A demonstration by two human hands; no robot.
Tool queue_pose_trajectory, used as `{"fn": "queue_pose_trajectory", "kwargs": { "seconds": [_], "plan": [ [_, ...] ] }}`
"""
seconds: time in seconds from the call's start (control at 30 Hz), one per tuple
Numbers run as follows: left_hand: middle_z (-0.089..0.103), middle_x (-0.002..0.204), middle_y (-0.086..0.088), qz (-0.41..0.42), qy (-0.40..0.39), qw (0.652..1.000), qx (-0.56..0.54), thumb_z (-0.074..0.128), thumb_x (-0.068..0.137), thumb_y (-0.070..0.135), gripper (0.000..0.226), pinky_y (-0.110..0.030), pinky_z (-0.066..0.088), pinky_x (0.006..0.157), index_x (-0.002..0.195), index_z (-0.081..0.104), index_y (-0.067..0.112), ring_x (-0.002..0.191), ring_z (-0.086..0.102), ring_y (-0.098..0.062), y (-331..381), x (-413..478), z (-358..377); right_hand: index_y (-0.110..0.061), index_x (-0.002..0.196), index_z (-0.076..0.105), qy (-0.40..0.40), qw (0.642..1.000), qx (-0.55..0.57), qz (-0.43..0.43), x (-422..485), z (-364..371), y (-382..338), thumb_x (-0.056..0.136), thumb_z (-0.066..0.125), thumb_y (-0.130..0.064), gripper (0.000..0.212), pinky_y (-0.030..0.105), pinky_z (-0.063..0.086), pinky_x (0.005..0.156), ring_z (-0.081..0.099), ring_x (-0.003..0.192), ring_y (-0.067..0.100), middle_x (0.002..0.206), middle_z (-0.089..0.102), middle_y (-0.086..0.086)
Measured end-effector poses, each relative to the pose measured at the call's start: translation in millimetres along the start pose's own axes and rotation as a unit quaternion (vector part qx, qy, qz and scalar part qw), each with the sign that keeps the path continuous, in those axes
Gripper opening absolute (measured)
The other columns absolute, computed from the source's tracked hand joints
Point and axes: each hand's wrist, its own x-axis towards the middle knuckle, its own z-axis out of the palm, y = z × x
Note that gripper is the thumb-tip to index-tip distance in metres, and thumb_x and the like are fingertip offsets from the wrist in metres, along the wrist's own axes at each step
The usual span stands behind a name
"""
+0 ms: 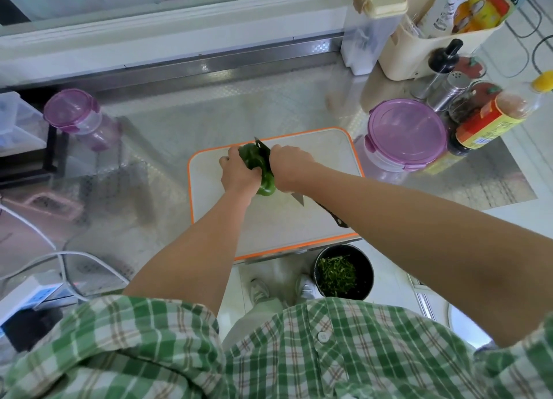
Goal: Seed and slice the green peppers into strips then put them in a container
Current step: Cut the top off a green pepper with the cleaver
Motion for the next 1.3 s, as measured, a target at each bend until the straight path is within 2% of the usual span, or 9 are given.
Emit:
{"fn": "queue_pose_trajectory", "kwargs": {
  "seconds": [0.13, 0.27, 0.43, 0.53, 0.7, 0.9, 1.03, 1.3],
  "plan": [
    [0.039, 0.124, -0.012, -0.008, 0.003, 1.000, 0.011, 0.060, 0.086, 0.011, 0.047, -0.046, 0.054, 0.088, 0.130, 0.046, 0.019, 0.086, 0.047, -0.027, 4.3, -0.9, -0.8, -0.004, 0.122, 0.043, 0.003, 0.999, 0.030, 0.016, 2.0, 6.0, -1.3, 0.089, 0.051, -0.003, 0.034, 0.031, 0.036, 0.074, 0.056, 0.113, 0.030, 0.122, 0.055, 0.012],
    [0.040, 0.123, -0.010, -0.017, -0.005, 1.000, 0.008, 0.061, 0.085, 0.014, 0.045, -0.048, 0.056, 0.085, 0.127, 0.047, 0.019, 0.096, 0.053, -0.032, 8.9, 1.3, -3.1, -0.004, 0.121, 0.044, 0.000, 1.000, 0.023, 0.010, -1.9, 3.8, 1.8, 0.087, 0.053, -0.003, 0.035, 0.030, 0.038, 0.073, 0.057, 0.111, 0.029, 0.120, 0.056, 0.012],
    [0.036, 0.110, -0.004, -0.027, 0.007, 1.000, -0.001, 0.065, 0.083, 0.014, 0.047, -0.048, 0.057, 0.082, 0.126, 0.048, 0.019, 0.088, 0.046, -0.028, 3.6, 0.6, -4.9, -0.004, 0.120, 0.043, 0.014, 1.000, 0.018, -0.003, -0.9, 8.6, -4.8, 0.087, 0.051, -0.001, 0.034, 0.030, 0.038, 0.073, 0.058, 0.109, 0.030, 0.118, 0.057, 0.012],
    [0.040, 0.116, -0.008, -0.027, 0.018, 0.999, 0.002, 0.065, 0.083, 0.015, 0.049, -0.047, 0.056, 0.084, 0.128, 0.046, 0.017, 0.087, 0.047, -0.028, 0.7, -1.6, -5.2, -0.006, 0.117, 0.043, 0.023, 0.999, 0.033, 0.005, 1.7, 16.4, -9.2, 0.085, 0.055, -0.001, 0.035, 0.033, 0.039, 0.071, 0.059, 0.106, 0.031, 0.115, 0.058, 0.012],
    [0.042, 0.128, -0.014, -0.009, 0.026, 0.999, 0.037, 0.061, 0.087, 0.016, 0.048, -0.037, 0.046, 0.091, 0.132, 0.043, 0.012, 0.103, 0.057, -0.035, 4.8, -9.3, -4.1, -0.006, 0.115, 0.042, 0.032, 0.998, 0.048, 0.010, -3.4, 22.7, -3.8, 0.086, 0.049, 0.003, 0.031, 0.033, 0.038, 0.069, 0.060, 0.104, 0.033, 0.112, 0.059, 0.013],
    [0.042, 0.129, -0.014, -0.030, 0.009, 0.999, 0.024, 0.066, 0.085, 0.016, 0.054, -0.044, 0.050, 0.095, 0.134, 0.043, 0.015, 0.113, 0.053, -0.036, 5.4, -0.9, -11.6, -0.006, 0.119, 0.043, 0.034, 0.999, 0.029, -0.003, -10.5, 19.5, 1.5, 0.088, 0.050, 0.001, 0.033, 0.032, 0.038, 0.071, 0.059, 0.107, 0.031, 0.116, 0.057, 0.012],
    [0.043, 0.123, -0.013, -0.016, 0.005, 1.000, 0.022, 0.067, 0.083, 0.014, 0.051, -0.047, 0.054, 0.090, 0.130, 0.047, 0.017, 0.108, 0.055, -0.036, 2.4, -2.0, -11.4, -0.005, 0.121, 0.043, 0.025, 0.999, 0.018, -0.009, -7.3, 19.0, -3.0, 0.088, 0.051, -0.001, 0.034, 0.032, 0.041, 0.074, 0.058, 0.111, 0.031, 0.119, 0.057, 0.013],
    [0.043, 0.123, -0.013, -0.024, 0.026, 0.999, 0.040, 0.065, 0.084, 0.019, 0.049, -0.040, 0.052, 0.090, 0.129, 0.046, 0.016, 0.103, 0.057, -0.036, 5.5, -0.3, -4.6, -0.006, 0.120, 0.044, 0.015, 0.999, 0.033, 0.016, 7.8, 18.2, -8.8, 0.087, 0.053, -0.002, 0.035, 0.035, 0.044, 0.078, 0.058, 0.112, 0.031, 0.120, 0.057, 0.012]
  ]
}}
